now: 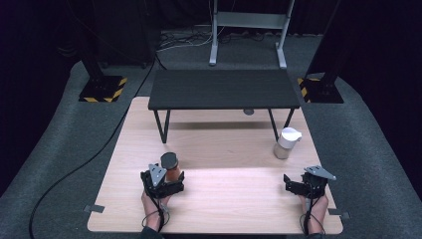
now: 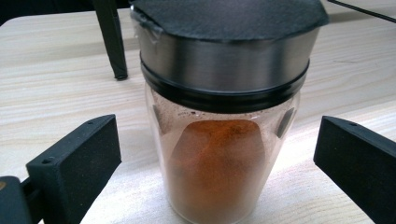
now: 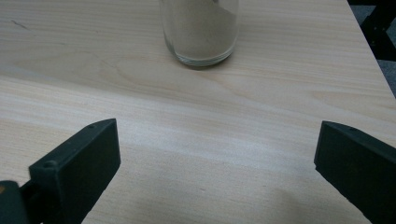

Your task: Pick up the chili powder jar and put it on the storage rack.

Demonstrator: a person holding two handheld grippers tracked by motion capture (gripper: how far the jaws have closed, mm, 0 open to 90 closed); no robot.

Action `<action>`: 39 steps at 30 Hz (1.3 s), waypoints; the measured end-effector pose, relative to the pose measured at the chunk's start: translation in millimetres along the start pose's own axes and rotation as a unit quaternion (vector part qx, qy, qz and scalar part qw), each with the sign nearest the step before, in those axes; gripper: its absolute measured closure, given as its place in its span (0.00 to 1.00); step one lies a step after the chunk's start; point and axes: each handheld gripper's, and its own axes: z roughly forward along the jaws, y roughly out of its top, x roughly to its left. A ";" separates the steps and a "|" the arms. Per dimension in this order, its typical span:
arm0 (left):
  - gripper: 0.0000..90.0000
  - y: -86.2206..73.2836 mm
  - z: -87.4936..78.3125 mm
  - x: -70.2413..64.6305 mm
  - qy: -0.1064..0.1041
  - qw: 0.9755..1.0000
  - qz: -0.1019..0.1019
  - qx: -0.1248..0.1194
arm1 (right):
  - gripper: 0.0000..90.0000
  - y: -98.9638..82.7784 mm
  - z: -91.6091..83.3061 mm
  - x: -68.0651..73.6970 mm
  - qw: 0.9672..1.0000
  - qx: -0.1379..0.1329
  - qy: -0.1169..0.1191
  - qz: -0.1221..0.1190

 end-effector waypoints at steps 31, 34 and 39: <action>0.12 29.0 28.9 7.4 -0.028 0.999 -0.007 0.043 | 0.00 -1.5 -0.9 -1.1 1.000 -0.004 0.005 -0.002; 0.26 27.0 29.3 6.4 -0.018 0.999 -0.010 0.041 | 0.00 -1.8 -0.9 -1.1 1.000 -0.005 0.005 -0.001; 0.34 26.6 28.9 9.0 -0.018 0.999 -0.006 0.038 | 0.00 -1.3 -0.7 -1.4 1.000 -0.004 0.006 -0.003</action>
